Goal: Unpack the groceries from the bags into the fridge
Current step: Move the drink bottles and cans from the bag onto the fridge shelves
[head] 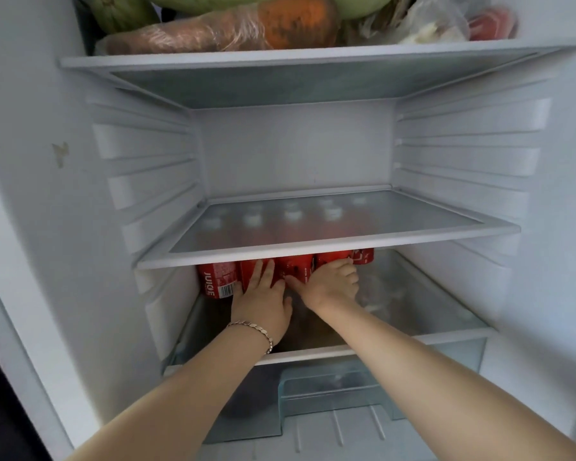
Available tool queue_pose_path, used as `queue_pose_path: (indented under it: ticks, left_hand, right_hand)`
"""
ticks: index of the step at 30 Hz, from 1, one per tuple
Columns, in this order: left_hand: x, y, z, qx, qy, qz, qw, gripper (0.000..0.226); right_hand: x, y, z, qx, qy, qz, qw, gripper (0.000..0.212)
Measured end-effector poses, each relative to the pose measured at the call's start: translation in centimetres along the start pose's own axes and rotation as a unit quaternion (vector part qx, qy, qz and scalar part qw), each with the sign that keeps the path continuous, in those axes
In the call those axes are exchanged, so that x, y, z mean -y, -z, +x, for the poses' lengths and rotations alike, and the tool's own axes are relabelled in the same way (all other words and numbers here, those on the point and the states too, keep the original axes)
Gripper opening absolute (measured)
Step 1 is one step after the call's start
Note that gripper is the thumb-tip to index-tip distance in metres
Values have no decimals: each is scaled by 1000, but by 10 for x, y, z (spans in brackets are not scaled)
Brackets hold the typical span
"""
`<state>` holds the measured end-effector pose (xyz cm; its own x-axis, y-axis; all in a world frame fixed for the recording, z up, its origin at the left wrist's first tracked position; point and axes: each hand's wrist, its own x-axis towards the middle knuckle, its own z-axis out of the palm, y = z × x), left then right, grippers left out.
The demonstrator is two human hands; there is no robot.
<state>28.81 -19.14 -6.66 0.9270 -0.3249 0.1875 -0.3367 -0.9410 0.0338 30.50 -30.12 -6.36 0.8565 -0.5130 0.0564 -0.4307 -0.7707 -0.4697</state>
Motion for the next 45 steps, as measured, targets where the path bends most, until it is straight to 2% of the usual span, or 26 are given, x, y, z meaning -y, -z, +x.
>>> queue_pose_path:
  ticks: [4, 6, 9, 11, 15, 20, 24, 28, 32, 36, 39, 42, 45]
  left_hand:
    - [2, 1, -6, 24, 7, -30, 999, 45]
    - [5, 5, -10, 31, 3, -40, 999, 44]
    - [8, 12, -15, 26, 22, -74, 997, 36]
    - [8, 17, -27, 6, 42, -79, 996, 29]
    - [8, 27, -67, -17, 75, -111, 991, 23]
    - [7, 35, -143, -43, 147, -79, 985, 24]
    - [13, 35, -219, -4, 271, -57, 961, 26]
    - [10, 42, -322, 49, 406, -55, 911, 24]
    - [-5, 46, -439, 66, 533, -42, 843, 26]
    - [-35, 49, -566, 48, 647, -24, 761, 29]
    - [-78, 49, -671, 14, 728, -23, 685, 28]
    - [-142, 53, -781, 9, 794, -17, 608, 30]
    - [-225, 60, -885, 6, 849, -14, 528, 32]
  right_hand:
    - [9, 1, -3, -8, -33, -6, 999, 122]
    - [3, 5, -12, 9, -14, 4, 1000, 108]
    - [-16, 8, -30, 17, 90, 19, 996, 56]
    - [-28, 12, -44, 26, 154, 51, 986, 36]
    - [-39, 29, -74, 101, 236, 110, 960, 15]
    - [-37, 33, -117, 169, 373, 75, 909, 14]
    - [-34, 31, -167, 250, 483, 11, 839, 18]
    - [-31, 20, -242, 331, 545, -50, 769, 20]
    - [-37, 3, -344, 392, 639, -113, 652, 17]
    - [-58, -4, -466, 378, 745, -132, 534, 18]
    - [-88, 5, -567, 379, 798, -111, 455, 21]
    - [-136, 24, -671, 377, 841, -107, 373, 22]
    - [-202, 57, -770, 369, 882, -101, 275, 25]
